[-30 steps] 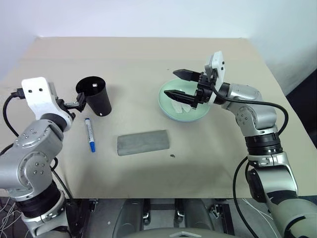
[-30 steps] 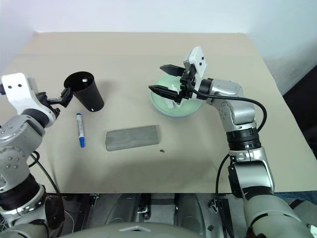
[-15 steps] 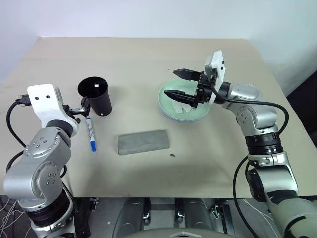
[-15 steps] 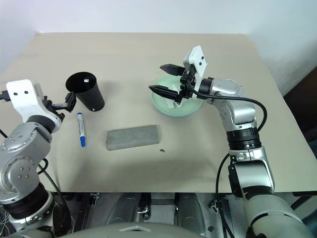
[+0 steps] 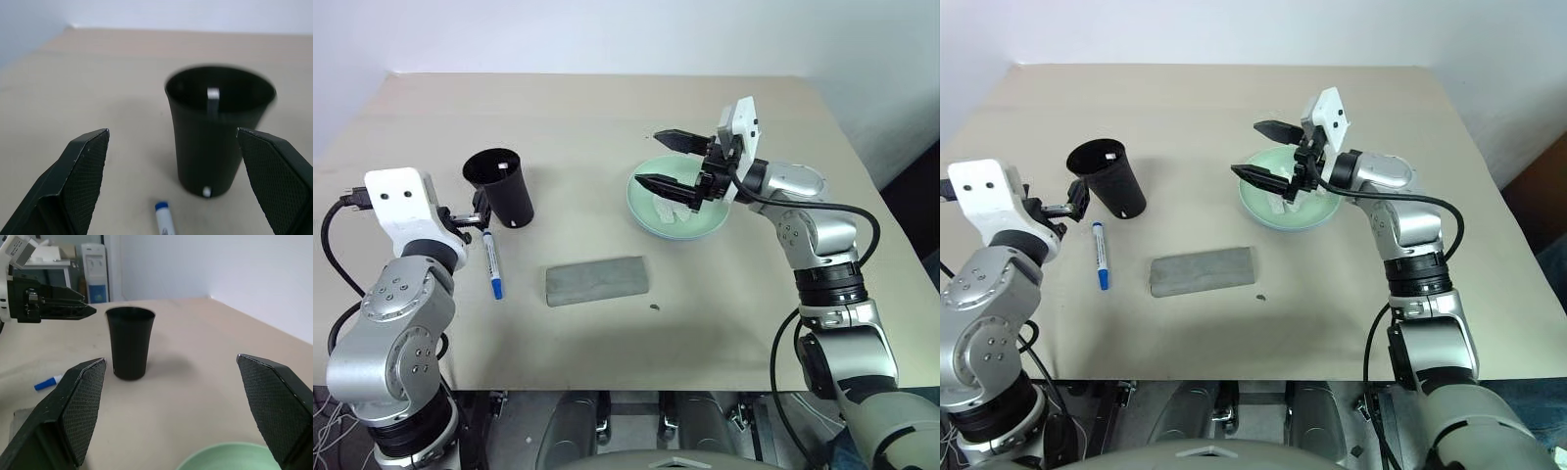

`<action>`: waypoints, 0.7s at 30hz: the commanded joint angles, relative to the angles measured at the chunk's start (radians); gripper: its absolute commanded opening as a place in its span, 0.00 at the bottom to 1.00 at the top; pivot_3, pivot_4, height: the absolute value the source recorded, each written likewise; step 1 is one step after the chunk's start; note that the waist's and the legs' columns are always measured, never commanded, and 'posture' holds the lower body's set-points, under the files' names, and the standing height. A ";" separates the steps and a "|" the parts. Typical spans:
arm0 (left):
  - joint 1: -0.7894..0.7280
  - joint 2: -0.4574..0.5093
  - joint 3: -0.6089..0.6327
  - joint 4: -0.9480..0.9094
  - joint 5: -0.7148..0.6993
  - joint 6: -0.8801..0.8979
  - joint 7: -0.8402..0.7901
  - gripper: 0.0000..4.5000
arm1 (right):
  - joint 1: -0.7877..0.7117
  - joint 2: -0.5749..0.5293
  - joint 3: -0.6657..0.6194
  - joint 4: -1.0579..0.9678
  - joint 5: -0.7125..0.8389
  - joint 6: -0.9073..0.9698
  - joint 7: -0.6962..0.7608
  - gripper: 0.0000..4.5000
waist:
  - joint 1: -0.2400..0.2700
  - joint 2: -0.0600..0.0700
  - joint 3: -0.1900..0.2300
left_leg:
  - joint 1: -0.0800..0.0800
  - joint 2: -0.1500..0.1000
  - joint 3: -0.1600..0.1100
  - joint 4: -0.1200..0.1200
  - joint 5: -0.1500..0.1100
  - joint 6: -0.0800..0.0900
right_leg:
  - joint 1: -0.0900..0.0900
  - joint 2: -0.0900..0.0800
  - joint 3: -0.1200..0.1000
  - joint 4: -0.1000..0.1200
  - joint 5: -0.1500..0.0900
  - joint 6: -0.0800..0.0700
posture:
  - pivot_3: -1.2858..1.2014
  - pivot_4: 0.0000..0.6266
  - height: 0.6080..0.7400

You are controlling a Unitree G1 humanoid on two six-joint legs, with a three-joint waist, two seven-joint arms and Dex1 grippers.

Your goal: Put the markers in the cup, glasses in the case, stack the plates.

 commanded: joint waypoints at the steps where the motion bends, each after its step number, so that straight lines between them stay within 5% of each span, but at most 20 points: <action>1: -0.006 0.005 0.000 -0.037 0.028 0.004 0.014 0.97 | -0.008 -0.009 -0.023 -0.010 0.007 -0.021 0.011 1.00 | 0.000 0.000 0.000 | 0.000 0.000 0.000 0.000 0.000 0.000 | 0.000 0.000 0.000 0.000 0.000 0.000 | 0.52 0.24 0.55; 21: 0.040 -0.116 -0.062 0.044 0.117 0.368 0.037 0.97 | -0.019 -0.011 -0.009 0.007 -0.020 -0.018 0.032 1.00 | 0.000 0.000 0.000 | 0.000 0.001 0.000 0.000 -0.001 0.002 | 0.000 0.001 0.000 0.000 0.000 0.000 | 0.52 0.24 0.55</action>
